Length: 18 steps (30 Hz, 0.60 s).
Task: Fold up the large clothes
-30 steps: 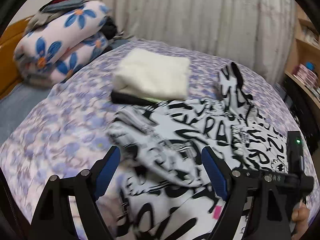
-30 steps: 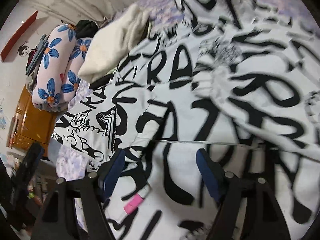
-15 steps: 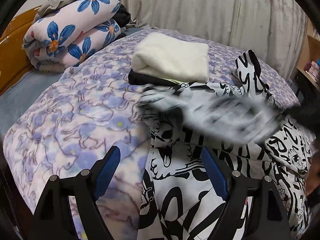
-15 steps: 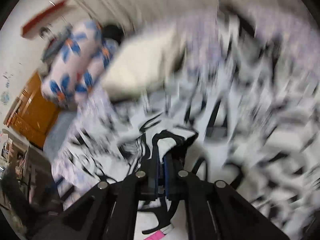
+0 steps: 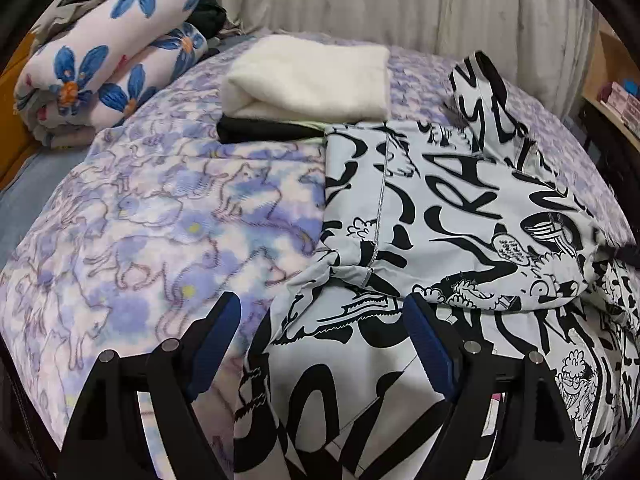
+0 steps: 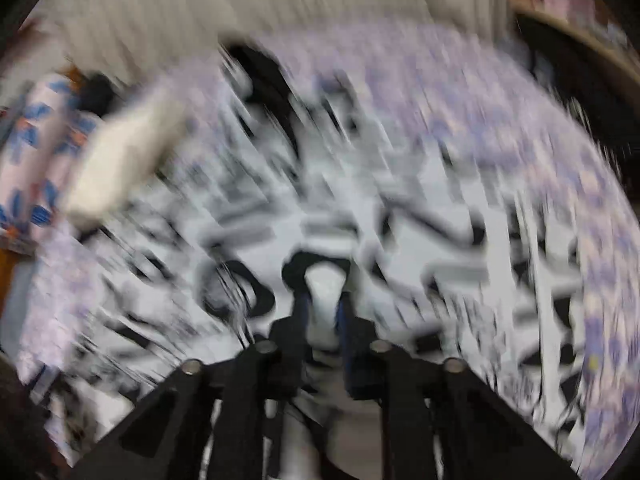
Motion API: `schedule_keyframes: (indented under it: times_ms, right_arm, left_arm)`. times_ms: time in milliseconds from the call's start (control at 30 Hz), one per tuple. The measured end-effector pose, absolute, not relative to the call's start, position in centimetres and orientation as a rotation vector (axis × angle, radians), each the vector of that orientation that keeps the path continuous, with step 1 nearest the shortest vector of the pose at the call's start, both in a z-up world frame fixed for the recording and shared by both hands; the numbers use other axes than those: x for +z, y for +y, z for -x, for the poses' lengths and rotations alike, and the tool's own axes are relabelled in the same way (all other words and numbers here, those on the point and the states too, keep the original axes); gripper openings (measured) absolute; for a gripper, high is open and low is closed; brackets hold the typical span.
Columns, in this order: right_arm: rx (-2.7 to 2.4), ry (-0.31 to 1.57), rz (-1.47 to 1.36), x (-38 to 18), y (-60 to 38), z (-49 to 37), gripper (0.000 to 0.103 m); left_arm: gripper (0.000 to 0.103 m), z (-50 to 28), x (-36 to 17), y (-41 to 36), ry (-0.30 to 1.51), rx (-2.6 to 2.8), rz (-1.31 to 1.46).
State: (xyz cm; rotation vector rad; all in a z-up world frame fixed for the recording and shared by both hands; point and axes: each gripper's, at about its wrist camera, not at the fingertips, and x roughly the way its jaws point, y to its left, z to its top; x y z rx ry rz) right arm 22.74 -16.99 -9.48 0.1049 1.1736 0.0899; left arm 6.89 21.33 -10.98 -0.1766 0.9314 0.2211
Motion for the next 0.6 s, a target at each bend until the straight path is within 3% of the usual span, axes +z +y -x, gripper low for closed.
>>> schedule_keyframes:
  times_ms: [133, 367, 400, 433, 500, 567, 600]
  right_arm:
    - [0.138, 1.203, -0.299, -11.2, -20.1, -20.9, 0.047]
    - [0.201, 1.199, -0.379, -11.5, -20.7, -20.2, 0.05]
    - [0.203, 1.201, -0.38, -11.6, -20.4, -20.4, 0.05]
    - [0.214, 1.193, -0.382, -11.8, -20.2, -20.6, 0.05]
    - [0.217, 1.18, -0.386, -12.3, -19.9, -21.1, 0.05]
    - [0.226, 1.145, -0.408, -12.7, -19.7, -21.7, 0.049]
    - [0.232, 1.136, -0.404, -12.8, -19.5, -22.0, 0.045]
  left_arm:
    - [0.082, -8.7, -11.2, 22.1, 0.975, 0.163, 0.218]
    - [0.08, -12.5, -14.6, 23.3, 1.112, 0.092, 0.313]
    - [0.075, -13.0, -15.3, 23.4, 1.129, 0.09, 0.324]
    - [0.051, -13.3, -15.9, 23.5, 1.14, 0.103, 0.327]
    - [0.043, -13.7, -16.8, 24.0, 1.168, 0.107, 0.363]
    - [0.021, -13.5, -16.7, 24.4, 1.141, 0.105, 0.412]
    - [0.018, -13.3, -16.4, 24.6, 1.123, 0.123, 0.412]
